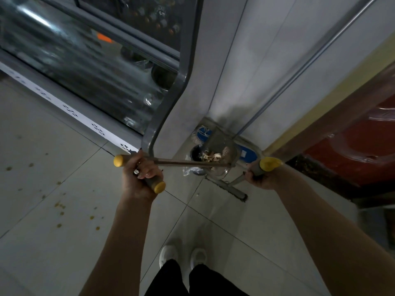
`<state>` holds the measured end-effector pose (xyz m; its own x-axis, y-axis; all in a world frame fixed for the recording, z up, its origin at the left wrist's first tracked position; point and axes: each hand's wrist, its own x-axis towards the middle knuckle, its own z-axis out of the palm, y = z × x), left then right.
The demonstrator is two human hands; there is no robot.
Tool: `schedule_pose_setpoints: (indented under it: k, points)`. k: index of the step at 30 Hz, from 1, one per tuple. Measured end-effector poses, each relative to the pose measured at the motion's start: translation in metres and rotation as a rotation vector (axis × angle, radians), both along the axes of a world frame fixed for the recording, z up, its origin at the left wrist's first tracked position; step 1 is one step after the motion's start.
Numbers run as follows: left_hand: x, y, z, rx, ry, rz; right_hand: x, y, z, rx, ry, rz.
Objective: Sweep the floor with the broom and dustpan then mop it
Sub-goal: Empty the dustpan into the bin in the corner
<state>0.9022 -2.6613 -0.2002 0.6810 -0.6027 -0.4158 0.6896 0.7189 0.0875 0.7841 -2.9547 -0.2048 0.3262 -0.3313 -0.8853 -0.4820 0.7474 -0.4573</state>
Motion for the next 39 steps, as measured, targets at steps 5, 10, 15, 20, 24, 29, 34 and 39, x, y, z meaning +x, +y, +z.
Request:
schedule_pose_setpoints:
  k: [5, 10, 15, 20, 24, 29, 34, 39]
  points:
    - [-0.006, -0.006, 0.005, -0.007, 0.030, 0.085, 0.005, 0.019, 0.005, 0.036, -0.027, -0.017]
    - [-0.014, -0.022, 0.018, -0.070, 0.054, 0.119, 0.013, 0.024, 0.009, 0.021, -0.029, 0.020]
    - [-0.018, -0.031, 0.029, -0.099, 0.068, 0.176, 0.010, 0.022, 0.010, 0.042, -0.016, 0.059]
    - [-0.028, -0.030, 0.011, -0.135, 0.212, 0.271, 0.007, 0.028, 0.004, 0.018, 0.032, 0.097]
    - [-0.034, -0.035, 0.007, -0.102, 0.207, 0.278, 0.009, 0.030, -0.001, 0.004, 0.045, 0.089]
    - [-0.040, -0.041, 0.012, -0.150, 0.206, 0.272, 0.009, 0.032, -0.003, -0.014, 0.043, 0.077]
    - [-0.041, -0.047, 0.027, -0.174, 0.189, 0.279, 0.007, 0.036, -0.001, -0.049, 0.108, 0.104]
    - [-0.046, -0.045, 0.024, -0.229, 0.186, 0.299, 0.007, 0.038, 0.003, -0.075, 0.116, 0.172]
